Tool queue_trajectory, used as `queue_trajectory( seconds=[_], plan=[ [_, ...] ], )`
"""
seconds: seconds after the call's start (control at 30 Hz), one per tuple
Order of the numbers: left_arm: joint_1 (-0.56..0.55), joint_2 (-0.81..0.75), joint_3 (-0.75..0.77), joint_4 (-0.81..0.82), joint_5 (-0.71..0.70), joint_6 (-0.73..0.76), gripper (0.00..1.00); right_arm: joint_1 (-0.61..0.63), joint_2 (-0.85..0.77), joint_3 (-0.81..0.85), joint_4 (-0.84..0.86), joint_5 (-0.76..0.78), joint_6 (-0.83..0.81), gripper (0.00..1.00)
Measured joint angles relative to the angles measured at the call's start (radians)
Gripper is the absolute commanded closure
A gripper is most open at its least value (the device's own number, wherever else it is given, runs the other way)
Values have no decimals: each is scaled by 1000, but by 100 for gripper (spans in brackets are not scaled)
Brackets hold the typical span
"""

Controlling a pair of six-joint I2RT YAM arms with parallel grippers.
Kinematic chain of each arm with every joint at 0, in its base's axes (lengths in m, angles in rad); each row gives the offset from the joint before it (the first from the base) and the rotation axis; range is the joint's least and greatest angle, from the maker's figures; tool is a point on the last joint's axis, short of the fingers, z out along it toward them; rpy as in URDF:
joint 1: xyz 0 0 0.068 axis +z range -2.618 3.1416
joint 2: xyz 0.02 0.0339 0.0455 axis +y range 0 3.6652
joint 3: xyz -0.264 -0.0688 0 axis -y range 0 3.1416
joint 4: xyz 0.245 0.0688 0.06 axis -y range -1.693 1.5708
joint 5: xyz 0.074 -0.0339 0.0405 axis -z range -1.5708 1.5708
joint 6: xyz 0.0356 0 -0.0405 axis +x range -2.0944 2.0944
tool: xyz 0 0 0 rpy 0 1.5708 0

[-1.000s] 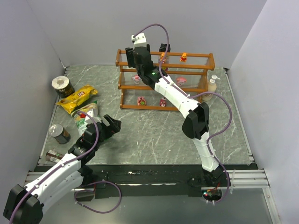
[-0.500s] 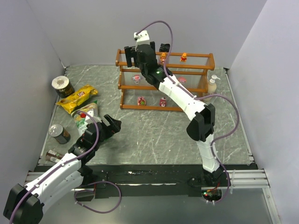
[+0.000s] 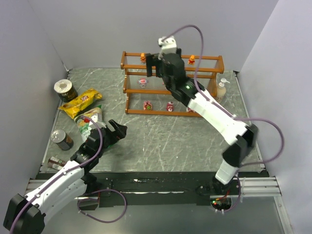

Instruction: Place and organize the plastic toys onto the shelf

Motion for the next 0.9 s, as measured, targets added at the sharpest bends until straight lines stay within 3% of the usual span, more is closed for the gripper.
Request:
queue_trajectory(
  seconds=[0.33, 0.47, 0.63, 0.9],
  plan=[
    [0, -13, 2, 19, 41, 15, 4, -33, -521, -682, -48, 109, 142, 0],
    [0, -17, 3, 19, 43, 15, 4, -65, -693, -878, -111, 114, 222, 0],
    [0, -26, 4, 20, 43, 24, 4, -70, -874, -1040, -192, 101, 304, 0],
    [0, -76, 4, 27, 45, 37, 4, -70, -1123, -1115, -320, 28, 394, 0]
  ],
)
